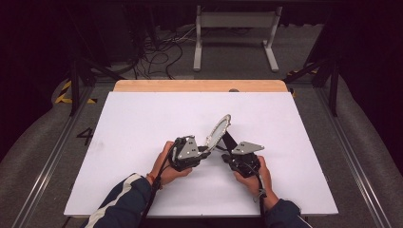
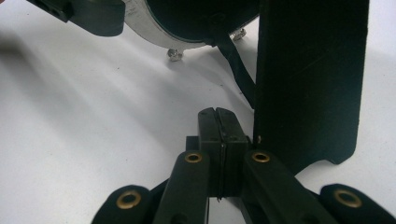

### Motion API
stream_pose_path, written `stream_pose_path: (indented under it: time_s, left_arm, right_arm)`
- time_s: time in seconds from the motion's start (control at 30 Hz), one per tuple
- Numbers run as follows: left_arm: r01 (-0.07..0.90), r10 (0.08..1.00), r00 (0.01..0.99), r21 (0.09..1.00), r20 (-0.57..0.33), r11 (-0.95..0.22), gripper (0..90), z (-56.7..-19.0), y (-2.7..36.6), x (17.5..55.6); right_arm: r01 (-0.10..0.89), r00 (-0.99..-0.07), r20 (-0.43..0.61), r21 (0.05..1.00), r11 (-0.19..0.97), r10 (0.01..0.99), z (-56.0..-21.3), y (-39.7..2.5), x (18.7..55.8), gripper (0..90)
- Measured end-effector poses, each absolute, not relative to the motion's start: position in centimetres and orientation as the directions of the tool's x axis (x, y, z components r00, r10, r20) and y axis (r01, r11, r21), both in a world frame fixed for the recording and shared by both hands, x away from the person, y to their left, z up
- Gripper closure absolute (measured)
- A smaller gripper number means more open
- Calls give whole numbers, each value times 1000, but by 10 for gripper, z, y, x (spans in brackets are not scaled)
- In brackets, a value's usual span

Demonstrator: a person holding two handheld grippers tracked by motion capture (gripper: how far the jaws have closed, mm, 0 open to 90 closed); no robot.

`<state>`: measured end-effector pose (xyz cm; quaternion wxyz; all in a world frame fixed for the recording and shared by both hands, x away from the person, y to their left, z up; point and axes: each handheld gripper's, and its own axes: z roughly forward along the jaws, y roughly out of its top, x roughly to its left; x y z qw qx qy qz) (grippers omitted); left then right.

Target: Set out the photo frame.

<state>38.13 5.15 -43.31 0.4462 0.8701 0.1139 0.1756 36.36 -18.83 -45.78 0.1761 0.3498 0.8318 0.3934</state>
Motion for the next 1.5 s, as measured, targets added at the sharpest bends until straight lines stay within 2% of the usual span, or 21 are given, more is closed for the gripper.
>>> stream_pose_path:
  time_s: [0.4, 0.83, 0.93, 1.07, 1.3, 1.4, 1.5]
  left_arm:
    - [38, 344, 918, 819, 198, -573, 788, -431, 52, 379]
    - [67, 360, 918, 831, 166, -553, 747, -424, 68, 378]
    - [86, 374, 915, 832, 152, -548, 693, -424, 74, 378]
    - [103, 388, 909, 823, 150, -559, 673, -425, 83, 375]
    - [120, 395, 908, 815, 142, -567, 532, -427, 95, 365]
    - [128, 400, 905, 804, 145, -580, 450, -429, 98, 361]
    - [159, 426, 895, 803, 128, -575, 316, -433, 103, 359]
  right_arm:
    - [448, -675, -27, 778, 439, 737, -457, -191, 365, 900]
    - [447, -664, -9, 796, 407, 748, -454, -193, 364, 895]
    - [427, -669, -16, 810, 401, 743, -449, -191, 360, 871]
    - [405, -680, -18, 824, 396, 733, -445, -187, 354, 836]
    - [376, -684, -18, 847, 374, 729, -438, -177, 344, 622]
    - [366, -686, -29, 850, 379, 727, -437, -173, 341, 532]
    - [361, -683, -19, 860, 360, 730, -434, -171, 339, 495]
